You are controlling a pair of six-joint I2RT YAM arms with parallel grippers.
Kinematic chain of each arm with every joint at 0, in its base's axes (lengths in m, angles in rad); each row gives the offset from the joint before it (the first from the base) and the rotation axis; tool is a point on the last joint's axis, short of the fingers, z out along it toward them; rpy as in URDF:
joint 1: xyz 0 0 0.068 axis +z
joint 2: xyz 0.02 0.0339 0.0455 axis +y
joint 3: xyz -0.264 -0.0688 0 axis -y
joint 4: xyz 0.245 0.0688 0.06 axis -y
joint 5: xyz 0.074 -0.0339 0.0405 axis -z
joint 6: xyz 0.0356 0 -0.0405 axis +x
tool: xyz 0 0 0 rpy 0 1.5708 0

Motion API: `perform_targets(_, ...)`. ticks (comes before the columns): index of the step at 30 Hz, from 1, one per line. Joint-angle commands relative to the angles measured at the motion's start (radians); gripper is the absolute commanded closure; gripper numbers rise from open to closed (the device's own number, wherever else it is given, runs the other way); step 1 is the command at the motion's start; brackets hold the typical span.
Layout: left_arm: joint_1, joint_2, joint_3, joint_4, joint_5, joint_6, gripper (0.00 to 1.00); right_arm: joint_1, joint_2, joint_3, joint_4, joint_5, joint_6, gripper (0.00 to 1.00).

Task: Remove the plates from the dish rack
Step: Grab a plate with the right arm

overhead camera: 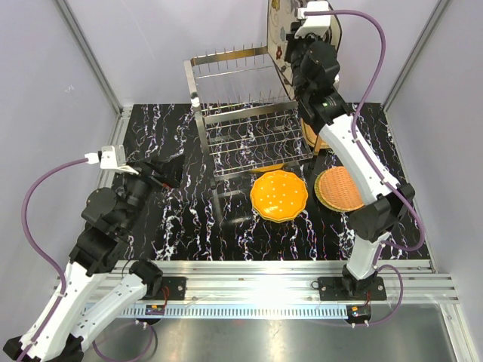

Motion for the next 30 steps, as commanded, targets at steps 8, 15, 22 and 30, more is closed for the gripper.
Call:
perform_targets(8, 0.002, 0.026, 0.047, 0.068, 0.022, 0.014, 0.01, -0.003, -0.08, 0.15, 0.306, -0.02, -0.013, 1.0)
perform_targets(15, 0.003, 0.036, 0.058, 0.076, 0.03, 0.022, 0.01, -0.003, -0.083, 0.159, 0.293, -0.024, 0.004, 1.0)
perform_targets(22, 0.002, 0.052, 0.076, 0.088, 0.045, 0.025, 0.01, -0.003, -0.06, 0.242, 0.254, -0.027, 0.041, 1.0)
perform_targets(30, 0.002, 0.085, 0.099, 0.12, 0.074, 0.024, 0.01, -0.003, -0.058, 0.312, 0.165, -0.032, 0.116, 1.0)
